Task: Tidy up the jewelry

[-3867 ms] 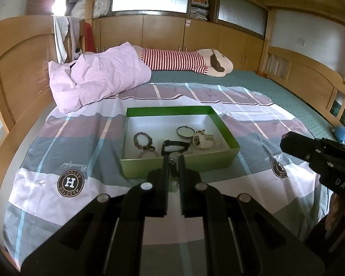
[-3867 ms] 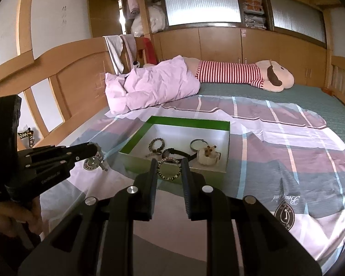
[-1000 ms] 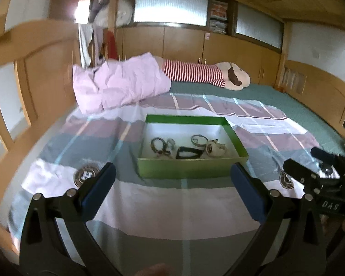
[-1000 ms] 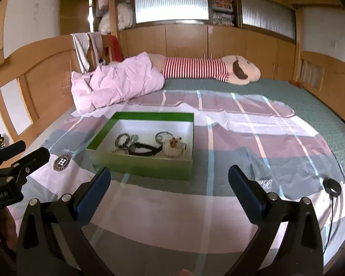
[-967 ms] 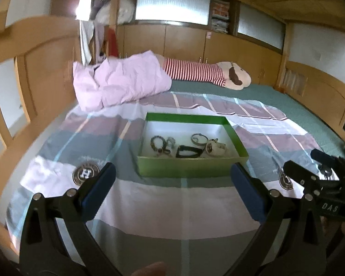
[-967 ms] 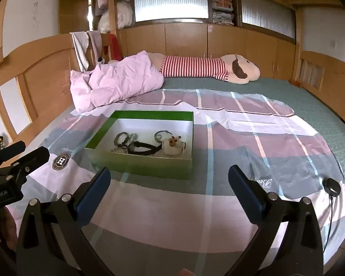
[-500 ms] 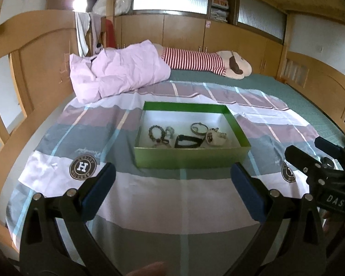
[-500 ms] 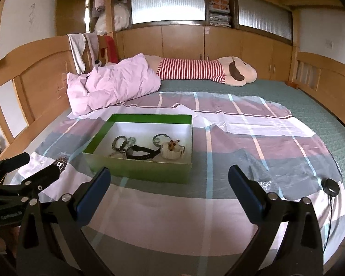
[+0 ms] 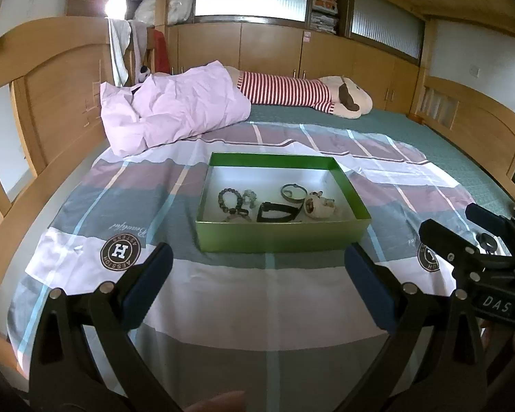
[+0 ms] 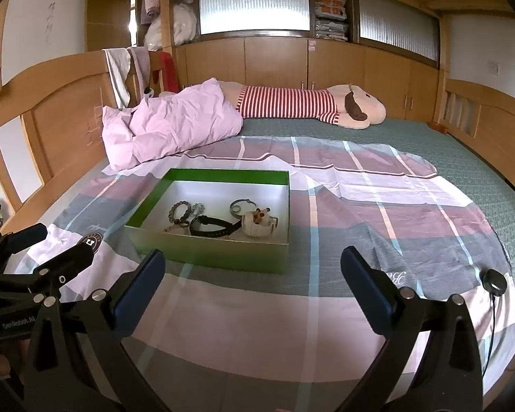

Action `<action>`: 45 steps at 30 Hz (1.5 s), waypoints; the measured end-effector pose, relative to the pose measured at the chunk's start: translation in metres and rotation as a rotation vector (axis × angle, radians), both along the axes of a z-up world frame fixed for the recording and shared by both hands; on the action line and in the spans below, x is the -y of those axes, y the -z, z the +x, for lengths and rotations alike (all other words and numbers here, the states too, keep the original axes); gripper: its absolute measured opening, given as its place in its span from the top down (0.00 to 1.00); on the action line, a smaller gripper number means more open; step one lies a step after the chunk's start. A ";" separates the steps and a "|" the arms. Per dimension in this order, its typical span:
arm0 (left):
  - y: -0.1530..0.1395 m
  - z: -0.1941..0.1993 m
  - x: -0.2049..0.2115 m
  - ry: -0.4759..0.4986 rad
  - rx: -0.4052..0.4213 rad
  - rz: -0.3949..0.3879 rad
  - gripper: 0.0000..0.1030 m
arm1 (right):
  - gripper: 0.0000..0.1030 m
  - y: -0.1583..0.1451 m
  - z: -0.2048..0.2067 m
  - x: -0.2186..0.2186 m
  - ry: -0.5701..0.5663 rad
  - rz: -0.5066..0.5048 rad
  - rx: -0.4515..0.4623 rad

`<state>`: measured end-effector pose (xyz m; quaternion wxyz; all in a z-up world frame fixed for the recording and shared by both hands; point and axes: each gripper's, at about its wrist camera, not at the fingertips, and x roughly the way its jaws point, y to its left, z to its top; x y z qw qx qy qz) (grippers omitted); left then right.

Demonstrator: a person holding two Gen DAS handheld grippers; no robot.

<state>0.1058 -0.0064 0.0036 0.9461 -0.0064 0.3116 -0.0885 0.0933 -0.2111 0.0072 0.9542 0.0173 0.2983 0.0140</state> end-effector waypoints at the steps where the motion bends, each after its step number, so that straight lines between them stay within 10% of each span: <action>1: 0.000 0.000 0.000 -0.001 0.000 -0.001 0.04 | 0.03 0.000 0.000 0.000 0.000 0.000 0.001; 45: -0.002 0.001 0.001 -0.001 0.007 0.014 0.04 | 0.03 0.003 -0.001 -0.001 -0.005 -0.008 -0.004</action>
